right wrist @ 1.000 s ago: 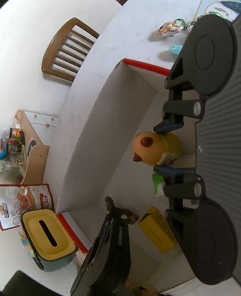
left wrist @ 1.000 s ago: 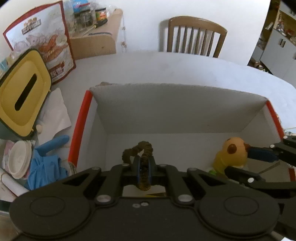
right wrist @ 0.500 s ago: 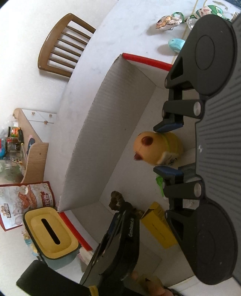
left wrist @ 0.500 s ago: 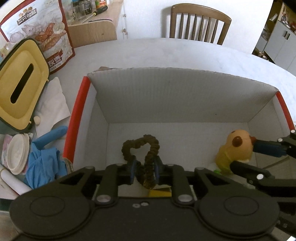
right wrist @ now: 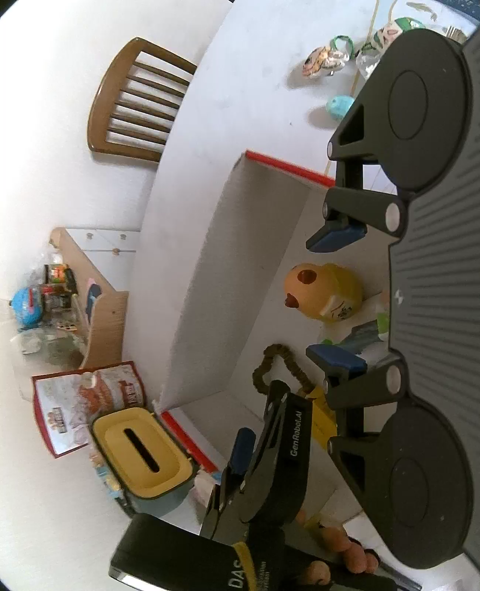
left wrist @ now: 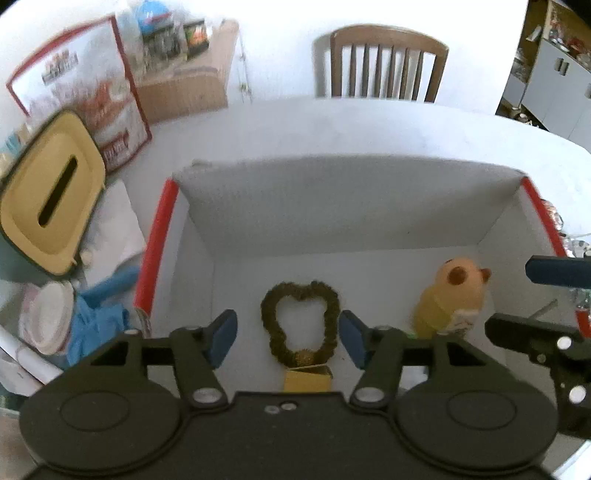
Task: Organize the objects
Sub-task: 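Carry the toy figure and bracelet into the cardboard box and release both, then move both tools back over the remaining pile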
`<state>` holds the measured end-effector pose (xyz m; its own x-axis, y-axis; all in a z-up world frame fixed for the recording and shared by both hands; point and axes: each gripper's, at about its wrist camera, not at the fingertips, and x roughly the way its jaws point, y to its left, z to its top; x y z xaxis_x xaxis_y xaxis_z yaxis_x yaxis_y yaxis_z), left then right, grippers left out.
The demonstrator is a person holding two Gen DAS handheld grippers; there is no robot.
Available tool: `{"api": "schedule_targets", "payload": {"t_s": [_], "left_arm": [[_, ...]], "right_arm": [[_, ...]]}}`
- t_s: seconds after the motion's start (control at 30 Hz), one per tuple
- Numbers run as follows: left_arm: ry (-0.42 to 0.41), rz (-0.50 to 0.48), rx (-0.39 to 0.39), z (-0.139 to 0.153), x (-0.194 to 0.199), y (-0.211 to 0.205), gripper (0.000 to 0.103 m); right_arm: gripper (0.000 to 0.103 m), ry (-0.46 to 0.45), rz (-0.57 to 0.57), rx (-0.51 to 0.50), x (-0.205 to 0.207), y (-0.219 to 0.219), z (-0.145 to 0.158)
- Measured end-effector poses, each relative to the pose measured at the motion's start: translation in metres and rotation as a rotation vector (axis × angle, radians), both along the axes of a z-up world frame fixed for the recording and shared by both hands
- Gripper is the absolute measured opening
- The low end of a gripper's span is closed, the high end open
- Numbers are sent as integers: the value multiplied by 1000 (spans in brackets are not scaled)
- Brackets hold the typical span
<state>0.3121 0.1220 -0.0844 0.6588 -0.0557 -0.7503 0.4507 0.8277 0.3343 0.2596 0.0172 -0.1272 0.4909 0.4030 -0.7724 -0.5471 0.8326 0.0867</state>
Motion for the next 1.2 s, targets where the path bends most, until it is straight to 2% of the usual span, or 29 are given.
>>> {"api": "schedule_targets", "payload": {"t_s": [0.47,0.53,0.77,1.2], "left_arm": [[-75,-71,-116,41,-57,-15,64],[-79,-78,-138,45,-65,-17,68],[-116,-115,-173,57,-97,-33,77],[-158,-188,-231,58,-157,-77,96]], "right_arm": [[63,-60,-34,81,-36,-52,49],[69,-68,-42,87,-41,-61,53],[70,-77,-61,119,-58,-100,67],[82,-103,-114,195,-83,-184,85]]}}
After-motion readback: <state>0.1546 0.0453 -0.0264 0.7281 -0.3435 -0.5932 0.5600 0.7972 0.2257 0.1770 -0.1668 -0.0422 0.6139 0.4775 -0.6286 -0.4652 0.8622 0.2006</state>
